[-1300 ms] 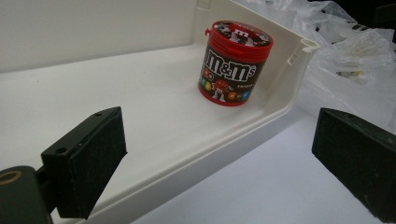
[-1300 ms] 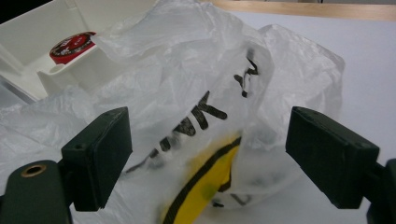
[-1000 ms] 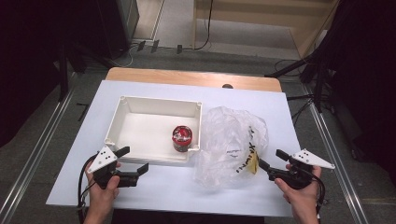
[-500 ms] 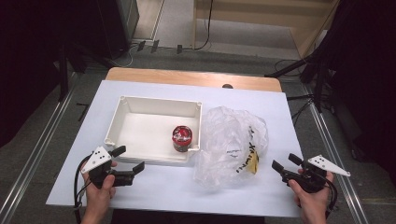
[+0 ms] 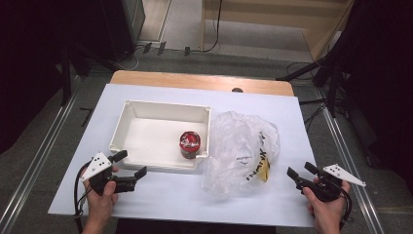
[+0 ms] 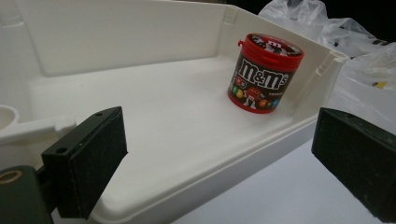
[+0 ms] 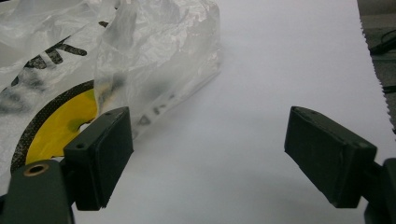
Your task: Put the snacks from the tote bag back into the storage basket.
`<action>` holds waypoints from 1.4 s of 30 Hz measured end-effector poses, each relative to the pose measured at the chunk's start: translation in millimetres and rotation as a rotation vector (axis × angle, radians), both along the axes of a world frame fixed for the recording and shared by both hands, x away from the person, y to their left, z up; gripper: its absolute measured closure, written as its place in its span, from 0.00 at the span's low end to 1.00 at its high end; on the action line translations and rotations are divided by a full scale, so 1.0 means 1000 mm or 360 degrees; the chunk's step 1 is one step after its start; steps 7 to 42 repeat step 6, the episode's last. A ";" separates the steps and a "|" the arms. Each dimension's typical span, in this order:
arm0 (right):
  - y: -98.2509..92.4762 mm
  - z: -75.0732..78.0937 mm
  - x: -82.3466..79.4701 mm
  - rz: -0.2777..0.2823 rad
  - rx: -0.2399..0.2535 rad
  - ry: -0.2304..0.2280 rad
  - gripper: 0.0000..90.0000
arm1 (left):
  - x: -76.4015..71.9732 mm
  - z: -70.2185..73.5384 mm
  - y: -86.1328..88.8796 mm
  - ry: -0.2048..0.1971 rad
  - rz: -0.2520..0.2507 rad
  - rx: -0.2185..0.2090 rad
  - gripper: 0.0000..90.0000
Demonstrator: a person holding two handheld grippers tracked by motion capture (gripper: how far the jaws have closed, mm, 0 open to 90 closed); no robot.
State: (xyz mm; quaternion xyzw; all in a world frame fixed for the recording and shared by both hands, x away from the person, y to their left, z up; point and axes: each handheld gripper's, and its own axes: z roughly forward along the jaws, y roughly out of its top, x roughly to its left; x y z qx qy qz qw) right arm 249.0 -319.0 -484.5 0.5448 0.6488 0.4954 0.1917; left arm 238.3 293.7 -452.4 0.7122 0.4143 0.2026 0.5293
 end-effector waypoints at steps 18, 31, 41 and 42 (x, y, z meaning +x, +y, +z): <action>-0.002 0.004 -0.001 0.0040 0.0067 -0.0055 0.17 | -0.003 0.003 -0.003 -0.0048 -0.0011 -0.0006 0.04; -0.002 0.004 -0.001 0.0040 0.0067 -0.0055 0.17 | -0.003 0.003 -0.003 -0.0048 -0.0011 -0.0006 0.04; -0.002 0.004 -0.001 0.0040 0.0067 -0.0055 0.17 | -0.003 0.003 -0.003 -0.0048 -0.0011 -0.0006 0.04; -0.002 0.004 -0.001 0.0040 0.0067 -0.0055 0.17 | -0.003 0.003 -0.003 -0.0048 -0.0011 -0.0006 0.04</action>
